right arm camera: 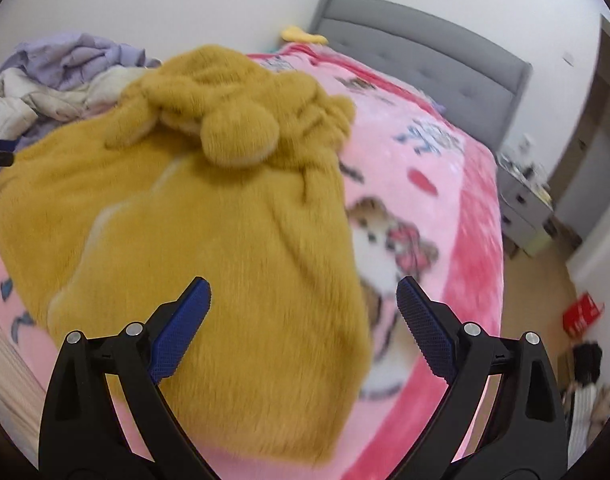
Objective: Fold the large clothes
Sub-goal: 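Reach both tools to the jacket hem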
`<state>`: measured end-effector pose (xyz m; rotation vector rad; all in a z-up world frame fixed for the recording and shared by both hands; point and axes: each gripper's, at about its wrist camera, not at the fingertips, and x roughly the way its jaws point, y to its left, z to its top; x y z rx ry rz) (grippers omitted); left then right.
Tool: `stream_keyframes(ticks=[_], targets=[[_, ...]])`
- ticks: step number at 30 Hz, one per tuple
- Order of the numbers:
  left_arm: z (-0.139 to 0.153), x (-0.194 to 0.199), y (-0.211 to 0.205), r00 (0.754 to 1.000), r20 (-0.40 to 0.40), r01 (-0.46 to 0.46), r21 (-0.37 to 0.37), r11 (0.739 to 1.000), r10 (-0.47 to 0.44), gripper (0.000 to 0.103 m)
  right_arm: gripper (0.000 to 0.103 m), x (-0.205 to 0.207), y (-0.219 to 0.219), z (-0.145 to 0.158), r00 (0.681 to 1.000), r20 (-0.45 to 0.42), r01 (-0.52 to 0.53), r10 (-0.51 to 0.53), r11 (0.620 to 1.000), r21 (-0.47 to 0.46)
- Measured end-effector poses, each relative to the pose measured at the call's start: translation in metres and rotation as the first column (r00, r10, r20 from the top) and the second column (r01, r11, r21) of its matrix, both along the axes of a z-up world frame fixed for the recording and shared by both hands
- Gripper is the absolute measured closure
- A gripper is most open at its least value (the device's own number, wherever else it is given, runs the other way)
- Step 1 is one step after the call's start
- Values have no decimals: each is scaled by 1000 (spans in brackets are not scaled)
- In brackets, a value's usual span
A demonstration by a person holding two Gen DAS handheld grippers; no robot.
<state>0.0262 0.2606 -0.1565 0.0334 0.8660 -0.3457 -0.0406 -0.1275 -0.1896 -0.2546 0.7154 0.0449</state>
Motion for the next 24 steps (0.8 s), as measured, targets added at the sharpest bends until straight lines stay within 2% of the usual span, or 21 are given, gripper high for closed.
stream_keyframes(ticks=[4,7,9,11,14,18,19,22,24], targets=[[-19,-16,9,996,-81,30,-2,1000,-30,5,11,-19,1,-29,998,-53,39,-44,995,-93],[-28,-23,14,991,-116,61,-31,998,-64,5,8,-25,-5,-44,994,-84,61,-65,997,-48],[-41,-16,21,982,-185,36,-66,997,-48,5,8,-21,-11,-58,987,-126,96,-96,995,-5],[-51,-12,25,975,-222,5,-109,994,-29,5,8,-19,-16,-62,984,-137,126,-117,991,56],[-55,-11,26,973,-231,-56,-172,983,15,5,8,-18,-20,-65,981,-153,135,-118,985,104],[-49,-16,21,969,-246,-48,-300,953,-28,5,8,-19,-27,-63,977,-183,147,-111,969,198],[-48,-17,20,970,-243,-48,-309,950,-30,5,8,-20,-29,-63,976,-188,153,-113,965,214],[-55,-17,7,963,-267,-35,-241,970,-31,5,8,-21,-29,-65,976,-181,162,-124,963,217],[-59,-14,3,960,-278,-35,-224,974,-30,5,8,-19,-29,-69,974,-194,158,-116,963,219]])
